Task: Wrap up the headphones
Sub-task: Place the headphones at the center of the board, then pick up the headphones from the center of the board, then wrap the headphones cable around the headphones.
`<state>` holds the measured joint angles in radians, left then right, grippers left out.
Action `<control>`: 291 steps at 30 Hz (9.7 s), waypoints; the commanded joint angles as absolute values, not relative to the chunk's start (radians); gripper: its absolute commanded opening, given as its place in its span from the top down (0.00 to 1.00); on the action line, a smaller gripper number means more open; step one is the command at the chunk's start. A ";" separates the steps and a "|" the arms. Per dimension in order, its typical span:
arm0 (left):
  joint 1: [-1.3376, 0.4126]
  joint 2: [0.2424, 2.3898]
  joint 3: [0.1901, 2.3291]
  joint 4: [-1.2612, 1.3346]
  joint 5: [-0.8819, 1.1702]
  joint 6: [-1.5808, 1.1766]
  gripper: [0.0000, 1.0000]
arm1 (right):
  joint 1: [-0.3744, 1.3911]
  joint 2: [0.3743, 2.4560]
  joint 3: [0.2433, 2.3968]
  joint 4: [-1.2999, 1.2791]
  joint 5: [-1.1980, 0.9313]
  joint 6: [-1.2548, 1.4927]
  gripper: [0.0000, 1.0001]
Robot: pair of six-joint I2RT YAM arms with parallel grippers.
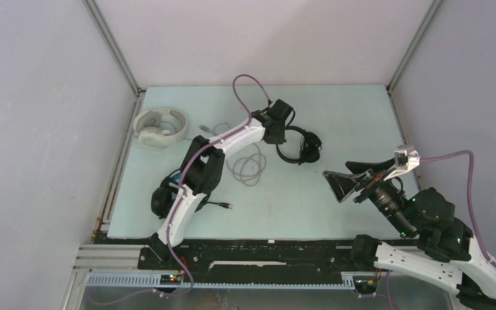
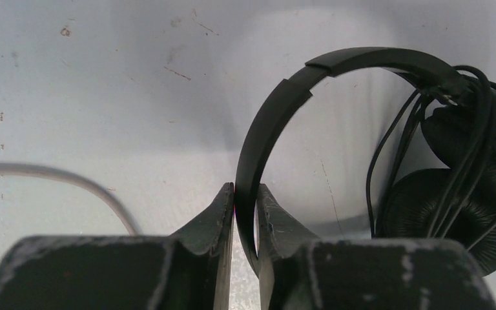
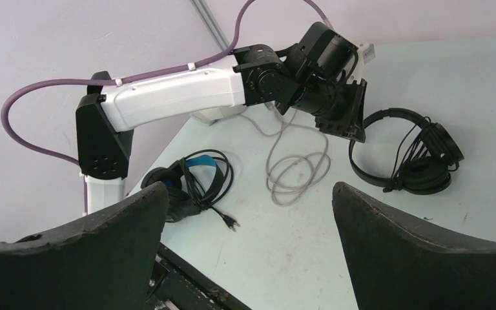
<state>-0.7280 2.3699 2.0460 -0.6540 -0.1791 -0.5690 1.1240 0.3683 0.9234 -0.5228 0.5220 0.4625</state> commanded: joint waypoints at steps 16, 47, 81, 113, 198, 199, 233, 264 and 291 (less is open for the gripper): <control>-0.699 2.297 2.071 -0.618 -0.127 -0.568 0.65 | 1.121 0.434 0.916 -0.493 0.544 0.439 0.00; -0.267 1.799 1.740 -0.826 -0.402 -0.062 0.00 | 1.039 0.620 0.825 -0.281 0.515 0.317 0.00; -0.100 2.153 1.858 -0.775 -0.161 0.169 0.59 | 0.945 0.675 0.830 -0.226 0.365 0.301 0.01; -0.169 1.528 1.574 -0.201 0.431 -0.676 1.00 | 0.919 1.149 0.893 0.474 0.268 0.232 0.01; -0.795 1.104 1.251 -0.419 0.197 0.574 0.13 | 0.610 1.011 1.153 -0.259 -0.707 0.551 1.00; -0.797 1.108 1.246 -0.409 0.192 0.572 0.14 | 0.614 1.010 1.150 -0.256 -0.702 0.551 1.00; -0.788 1.154 1.313 -0.541 -0.121 0.398 1.00 | 0.608 0.982 1.107 -0.174 -0.499 0.496 0.38; -0.393 0.933 1.378 -0.473 0.051 -0.363 1.00 | 0.829 0.958 0.688 0.562 -0.416 0.090 0.31; -0.393 0.899 1.436 -0.385 0.268 -0.600 1.00 | 0.882 1.238 0.584 1.076 -0.485 0.081 0.80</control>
<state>-0.3958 0.9123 1.3285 -0.4801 0.2222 -0.5331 0.8761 1.2221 0.5980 0.9840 -0.4793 0.0727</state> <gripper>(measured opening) 0.101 0.325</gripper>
